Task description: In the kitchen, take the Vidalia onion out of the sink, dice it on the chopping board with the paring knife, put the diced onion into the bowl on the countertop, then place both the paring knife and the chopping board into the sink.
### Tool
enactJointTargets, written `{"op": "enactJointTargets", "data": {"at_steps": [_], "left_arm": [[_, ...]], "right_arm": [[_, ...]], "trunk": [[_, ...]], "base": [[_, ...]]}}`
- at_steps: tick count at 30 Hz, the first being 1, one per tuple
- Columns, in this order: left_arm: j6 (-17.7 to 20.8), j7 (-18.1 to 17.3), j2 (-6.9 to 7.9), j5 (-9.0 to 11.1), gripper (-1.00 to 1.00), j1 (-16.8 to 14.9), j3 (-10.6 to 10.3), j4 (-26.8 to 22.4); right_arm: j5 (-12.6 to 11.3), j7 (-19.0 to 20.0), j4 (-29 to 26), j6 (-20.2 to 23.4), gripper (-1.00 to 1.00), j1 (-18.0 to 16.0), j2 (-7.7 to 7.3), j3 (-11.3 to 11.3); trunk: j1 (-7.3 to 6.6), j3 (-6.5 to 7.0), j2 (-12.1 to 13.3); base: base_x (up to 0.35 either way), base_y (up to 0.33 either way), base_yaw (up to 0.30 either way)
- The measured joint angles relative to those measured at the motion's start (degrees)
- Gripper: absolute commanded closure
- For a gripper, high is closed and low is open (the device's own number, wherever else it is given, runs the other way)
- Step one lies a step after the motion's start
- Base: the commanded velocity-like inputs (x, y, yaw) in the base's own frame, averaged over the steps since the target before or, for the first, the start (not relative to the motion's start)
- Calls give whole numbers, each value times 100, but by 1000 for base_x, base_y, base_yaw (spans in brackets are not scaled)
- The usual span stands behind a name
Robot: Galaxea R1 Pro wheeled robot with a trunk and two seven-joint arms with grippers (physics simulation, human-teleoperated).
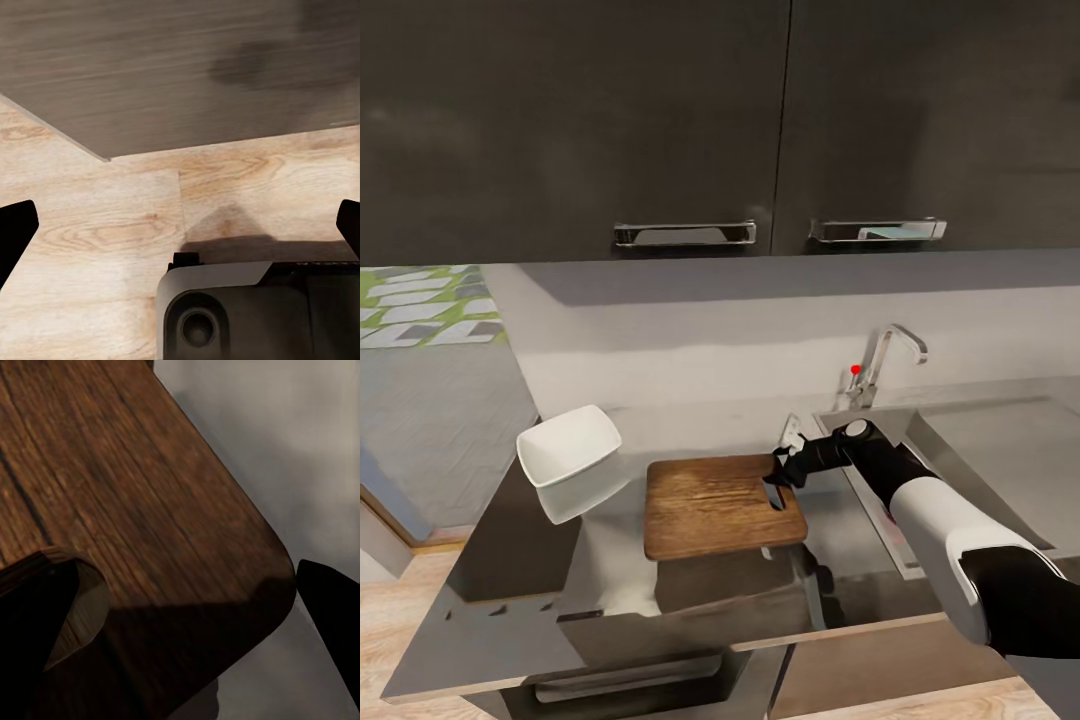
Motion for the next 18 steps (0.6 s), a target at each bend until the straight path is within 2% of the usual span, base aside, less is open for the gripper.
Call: {"op": "enactJointTargets", "data": {"at_steps": [11,18], "left_arm": [[-98,0,0,0,-100,1,0,80],[-105,0,0,0,-100,0,1,103]], "right_arm": [[-2,-18,28,-50,100,0,-4,5],[2,-222,166,-50,100,0,11,16]], "trunk": [[0,0,0],[0,0,0]], "base": [[-34,0,0],[-3,0,0]]}}
